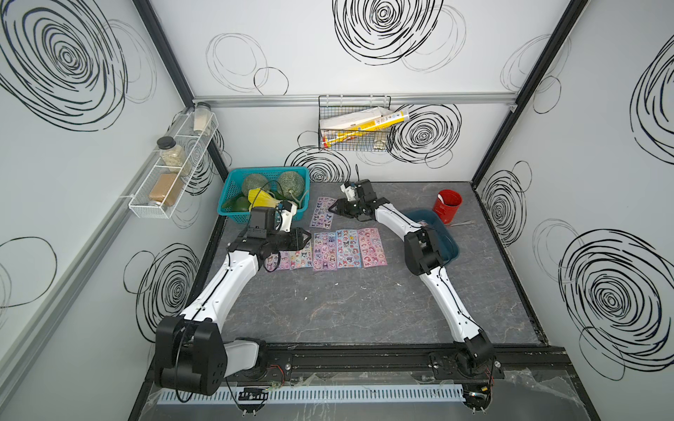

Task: Take the stickers out of the storage box
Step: Place the sticker at the center of the board.

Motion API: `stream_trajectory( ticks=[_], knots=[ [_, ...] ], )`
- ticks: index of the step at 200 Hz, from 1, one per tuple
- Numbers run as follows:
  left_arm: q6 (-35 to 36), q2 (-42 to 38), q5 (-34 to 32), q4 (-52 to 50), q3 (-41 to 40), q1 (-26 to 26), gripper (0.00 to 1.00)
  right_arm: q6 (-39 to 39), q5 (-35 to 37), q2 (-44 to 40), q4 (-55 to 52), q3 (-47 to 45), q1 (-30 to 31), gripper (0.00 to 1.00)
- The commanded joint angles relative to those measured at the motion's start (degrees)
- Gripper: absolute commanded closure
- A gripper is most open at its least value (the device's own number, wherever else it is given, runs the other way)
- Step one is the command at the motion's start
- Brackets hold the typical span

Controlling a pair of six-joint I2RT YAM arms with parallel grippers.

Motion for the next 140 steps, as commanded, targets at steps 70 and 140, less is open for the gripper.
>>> stream_trajectory(
  ticks=[70,140],
  knots=[
    [-2.1,1.4,2.5,4.0,-1.7,-0.6,0.62,-14.3,12.3,-31.2,-8.3,-28.4,-0.9,0.46],
    [-2.0,2.2,2.6,4.0,-1.8,-0.8,0.62,-16.7,18.3,-59.4,-6.0,-61.4,-8.5,0.44]
  ],
)
